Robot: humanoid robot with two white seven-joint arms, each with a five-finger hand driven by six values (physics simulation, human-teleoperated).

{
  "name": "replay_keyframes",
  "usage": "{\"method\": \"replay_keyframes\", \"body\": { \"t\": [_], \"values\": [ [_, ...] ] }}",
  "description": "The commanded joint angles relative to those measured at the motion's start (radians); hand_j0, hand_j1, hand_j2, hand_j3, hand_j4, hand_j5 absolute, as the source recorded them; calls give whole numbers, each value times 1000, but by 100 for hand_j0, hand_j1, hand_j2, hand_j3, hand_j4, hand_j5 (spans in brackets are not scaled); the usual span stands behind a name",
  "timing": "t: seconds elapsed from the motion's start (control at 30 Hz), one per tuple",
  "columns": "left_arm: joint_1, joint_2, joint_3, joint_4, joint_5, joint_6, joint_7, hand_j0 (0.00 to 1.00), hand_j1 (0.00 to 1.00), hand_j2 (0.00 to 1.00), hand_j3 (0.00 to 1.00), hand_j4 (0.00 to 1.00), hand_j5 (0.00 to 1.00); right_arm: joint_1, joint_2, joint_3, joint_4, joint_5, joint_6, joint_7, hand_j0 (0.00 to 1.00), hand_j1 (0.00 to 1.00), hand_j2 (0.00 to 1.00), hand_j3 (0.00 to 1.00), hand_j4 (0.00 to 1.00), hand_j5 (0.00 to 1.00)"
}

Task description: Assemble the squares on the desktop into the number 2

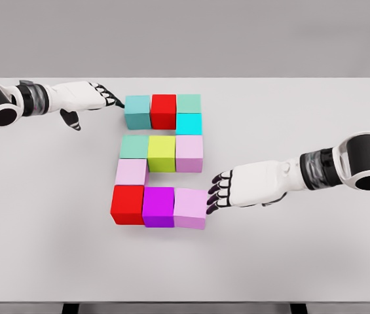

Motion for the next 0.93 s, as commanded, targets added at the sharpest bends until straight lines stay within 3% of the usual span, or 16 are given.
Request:
{"method": "replay_keyframes", "body": {
  "t": [0.0,0.17,0.23,0.33,0.37,0.47,0.53,0.67,0.9],
  "values": [
    [0,0,2,0,3,2,1,100,100,100,100,100,100,0,-3,-4,0,-5,2,0,99,99,99,99,99,99],
    [0,0,2,6,3,2,1,100,100,100,100,100,100,0,-52,-59,0,-6,2,0,99,99,99,99,99,99],
    [0,2,4,9,5,2,1,100,100,100,100,100,100,9,-110,-189,-4,-24,2,0,100,100,100,100,100,100],
    [-25,40,5,8,11,2,2,100,100,100,100,100,100,139,-181,-480,-1,-222,2,0,100,100,100,100,100,100],
    [-26,71,8,0,20,2,4,100,100,100,100,100,100,212,-196,-593,4,-340,2,0,100,100,100,100,100,100],
    [-28,154,13,-5,102,2,4,100,100,100,100,100,100,396,-176,-774,92,-572,2,0,100,100,100,100,100,100],
    [-28,207,13,-3,123,2,4,100,100,100,100,100,100,456,-141,-792,142,-687,2,0,100,100,100,100,100,100],
    [-18,296,13,-5,131,2,7,100,100,100,100,100,100,532,-34,-844,217,-690,2,0,100,100,100,100,100,100],
    [-6,293,14,-3,131,2,7,100,100,100,100,100,100,555,-30,-852,217,-679,2,0,100,100,100,100,100,100]
  ]
}}
